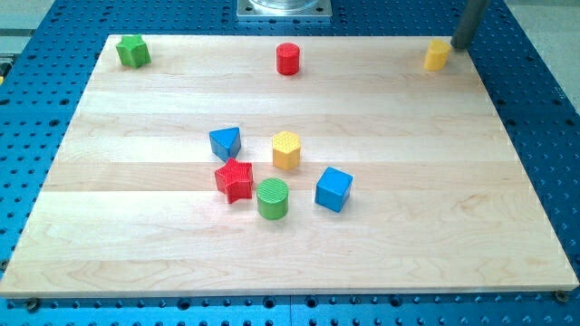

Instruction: Place the heart parallel to hexagon

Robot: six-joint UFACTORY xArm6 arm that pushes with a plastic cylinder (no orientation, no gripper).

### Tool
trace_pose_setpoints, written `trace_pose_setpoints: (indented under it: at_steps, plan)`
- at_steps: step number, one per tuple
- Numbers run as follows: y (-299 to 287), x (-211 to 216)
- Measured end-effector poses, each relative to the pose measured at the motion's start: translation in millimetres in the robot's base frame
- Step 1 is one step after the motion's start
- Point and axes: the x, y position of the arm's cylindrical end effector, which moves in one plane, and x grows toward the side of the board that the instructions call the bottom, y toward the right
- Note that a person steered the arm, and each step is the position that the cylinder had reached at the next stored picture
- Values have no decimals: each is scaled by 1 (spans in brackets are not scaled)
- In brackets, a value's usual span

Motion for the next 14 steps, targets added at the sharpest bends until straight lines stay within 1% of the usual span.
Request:
trace_pose_setpoints:
  at_steps: [1,2,4,5,6,7,8,9,10,11,12,13,14]
  plan:
    - [-26,0]
    - [-53,13]
    - [-51,107]
    - [-38,67]
    - [-37,42]
    - [-32,106]
    - [-32,179]
    - [-32,201]
    - [-32,213]
    - [-25,266]
    - [-24,288]
    - [-37,280]
    - [-45,237]
